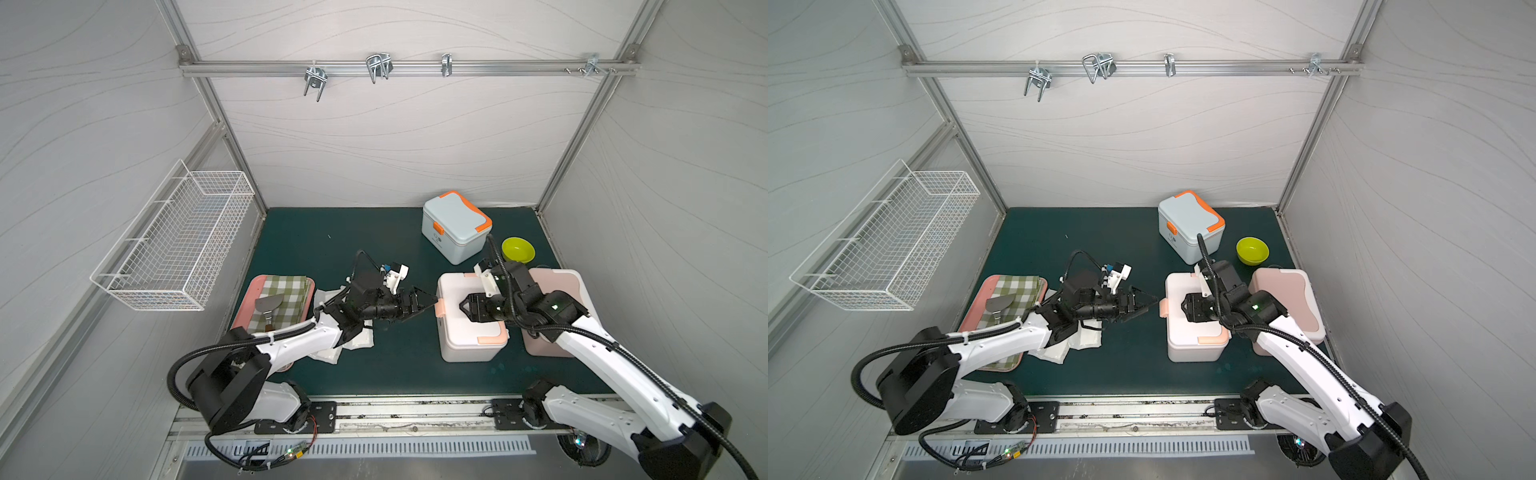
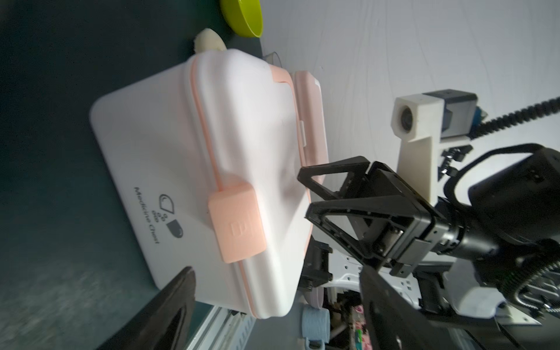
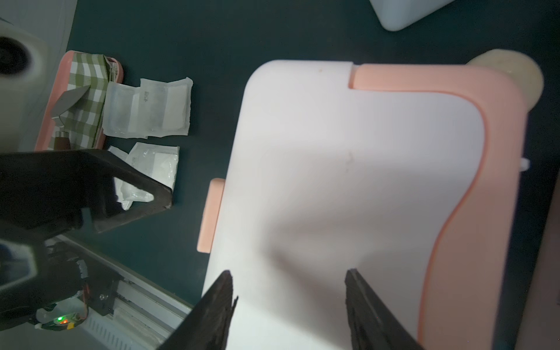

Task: Open first aid kits and take out gauze
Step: Open the fastener of the first aid kit.

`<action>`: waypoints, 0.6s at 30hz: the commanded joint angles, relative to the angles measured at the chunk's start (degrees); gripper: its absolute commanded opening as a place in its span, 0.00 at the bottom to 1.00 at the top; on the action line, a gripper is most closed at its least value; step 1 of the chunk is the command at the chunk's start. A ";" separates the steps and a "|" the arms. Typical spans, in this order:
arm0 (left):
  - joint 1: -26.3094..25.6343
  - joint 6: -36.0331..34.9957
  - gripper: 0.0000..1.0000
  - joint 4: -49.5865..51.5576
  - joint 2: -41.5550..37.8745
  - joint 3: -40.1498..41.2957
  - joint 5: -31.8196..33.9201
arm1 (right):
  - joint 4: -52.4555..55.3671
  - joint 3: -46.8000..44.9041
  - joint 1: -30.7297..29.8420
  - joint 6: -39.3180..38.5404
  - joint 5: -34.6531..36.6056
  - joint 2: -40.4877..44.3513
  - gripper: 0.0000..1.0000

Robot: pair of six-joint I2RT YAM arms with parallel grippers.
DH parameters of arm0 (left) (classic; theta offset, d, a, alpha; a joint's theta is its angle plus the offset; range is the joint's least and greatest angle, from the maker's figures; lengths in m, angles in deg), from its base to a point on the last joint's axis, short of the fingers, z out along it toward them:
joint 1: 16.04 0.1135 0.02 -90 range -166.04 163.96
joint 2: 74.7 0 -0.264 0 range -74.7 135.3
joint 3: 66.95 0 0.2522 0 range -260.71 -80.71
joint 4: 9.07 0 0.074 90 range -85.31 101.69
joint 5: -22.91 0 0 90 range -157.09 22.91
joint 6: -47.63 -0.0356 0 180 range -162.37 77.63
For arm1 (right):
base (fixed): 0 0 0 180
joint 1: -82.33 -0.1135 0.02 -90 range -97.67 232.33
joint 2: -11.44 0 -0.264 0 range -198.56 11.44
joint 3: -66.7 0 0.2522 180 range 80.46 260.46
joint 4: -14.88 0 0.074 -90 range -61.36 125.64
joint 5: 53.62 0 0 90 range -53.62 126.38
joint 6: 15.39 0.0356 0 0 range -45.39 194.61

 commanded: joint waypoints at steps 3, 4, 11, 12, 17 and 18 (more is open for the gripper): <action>-4.36 -16.29 0.86 34.17 -2.35 -12.83 15.53 | 2.98 -0.72 6.57 1.47 1.42 5.23 0.73; -5.33 -17.51 0.86 37.12 -1.78 -15.01 17.60 | 2.91 -1.23 8.15 1.69 0.80 6.02 0.76; -11.75 -22.85 0.86 50.18 7.82 -29.37 28.11 | 3.36 -3.71 15.51 3.38 -0.25 7.84 0.99; -12.36 -23.46 0.86 51.62 9.34 -31.09 29.22 | 3.22 -4.09 16.00 3.39 -0.76 7.85 0.99; -13.16 -25.13 0.84 53.69 16.72 -36.99 29.77 | 1.78 -6.09 16.87 3.33 -4.21 7.88 0.99; -13.16 -25.11 0.83 53.63 17.58 -37.45 29.98 | 1.60 -6.35 16.87 3.37 -4.54 7.76 0.99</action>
